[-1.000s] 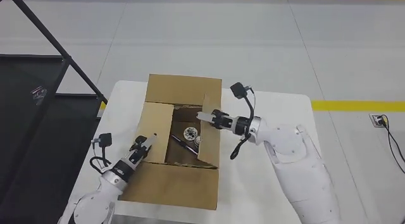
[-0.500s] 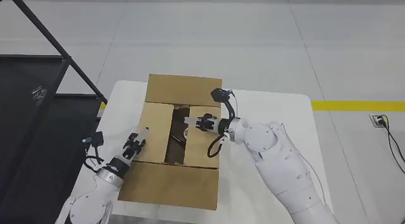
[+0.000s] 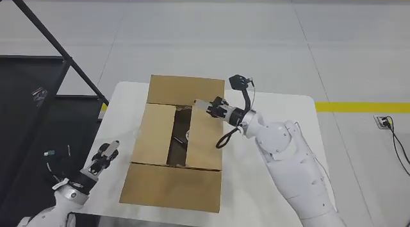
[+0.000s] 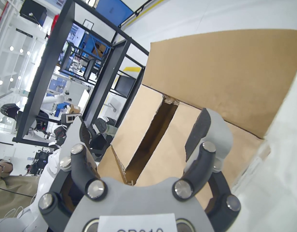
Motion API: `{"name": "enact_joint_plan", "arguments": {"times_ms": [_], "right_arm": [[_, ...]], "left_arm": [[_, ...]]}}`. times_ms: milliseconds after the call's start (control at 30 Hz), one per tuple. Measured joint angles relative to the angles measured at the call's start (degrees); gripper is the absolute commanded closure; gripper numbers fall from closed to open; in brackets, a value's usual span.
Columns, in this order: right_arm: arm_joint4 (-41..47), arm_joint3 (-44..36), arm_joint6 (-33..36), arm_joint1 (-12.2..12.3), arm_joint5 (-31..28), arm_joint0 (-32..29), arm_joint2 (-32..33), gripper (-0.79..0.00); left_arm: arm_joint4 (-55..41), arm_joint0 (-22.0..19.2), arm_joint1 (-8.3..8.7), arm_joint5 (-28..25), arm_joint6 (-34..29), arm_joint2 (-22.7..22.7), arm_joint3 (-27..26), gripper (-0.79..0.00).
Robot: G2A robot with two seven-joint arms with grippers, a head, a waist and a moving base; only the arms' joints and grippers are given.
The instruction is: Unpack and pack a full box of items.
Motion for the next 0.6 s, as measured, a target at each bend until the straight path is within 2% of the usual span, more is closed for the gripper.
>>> {"name": "enact_joint_plan", "arguments": {"times_ms": [133,233,400,500,600], "right_arm": [[-0.3,-0.4,-1.8,0.2,1.3,0.0,1.0,-0.785],[-2.2,0.8,-5.8,0.2,3.5,0.7,1.3,-0.785],[-4.0,5.5,-18.4,-0.7,9.5,2.1,0.3,-0.785],[-2.6,10.7,-24.0,-1.5,11.6,4.0,-0.3,-0.785],[-0.4,16.7,-25.9,-2.3,11.8,6.5,-1.3,-0.785]], "left_arm": [[-3.1,2.2,1.19,-5.7,-12.2,-3.4,2.7,-0.785],[-6.5,3.3,2.02,-9.2,-21.7,-4.1,4.1,-0.785],[-15.8,2.9,3.26,-8.9,-36.1,-3.3,5.8,-0.785],[-18.8,2.1,3.72,-6.9,-39.4,-2.4,5.8,-0.785],[-20.5,1.8,4.09,-6.3,-40.0,-1.4,5.4,-0.785]]}}
